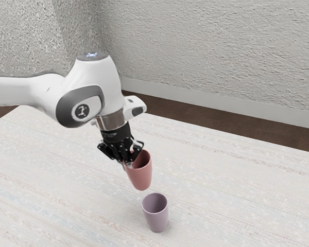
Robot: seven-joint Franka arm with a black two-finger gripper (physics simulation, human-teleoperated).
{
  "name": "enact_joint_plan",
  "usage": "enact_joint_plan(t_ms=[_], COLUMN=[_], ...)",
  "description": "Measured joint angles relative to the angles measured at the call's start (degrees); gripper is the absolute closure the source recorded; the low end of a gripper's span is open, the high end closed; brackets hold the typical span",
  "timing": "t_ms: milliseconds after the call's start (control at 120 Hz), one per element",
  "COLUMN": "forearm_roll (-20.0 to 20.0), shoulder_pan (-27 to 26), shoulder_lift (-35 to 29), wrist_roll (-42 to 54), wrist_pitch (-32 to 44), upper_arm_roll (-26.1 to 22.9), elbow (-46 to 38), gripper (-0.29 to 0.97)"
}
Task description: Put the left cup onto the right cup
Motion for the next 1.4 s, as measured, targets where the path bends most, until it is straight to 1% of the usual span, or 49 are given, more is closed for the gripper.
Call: enact_joint_plan(t_ms=[225,717,1400], forearm_roll=[-0.2,-0.8,-1.0], shoulder_pan=[0.2,0.2,0.2], shoulder_lift=[-1.5,-0.7,2.6], wrist_roll=[-4.6,-12.4,-17.6], wrist_pitch=[-0.3,0.6,3.2], upper_arm_roll=[-2.4,-4.8,-5.0], elbow=[-1.2,-1.3,-1.3], gripper=[0.78,0.78,0.78])
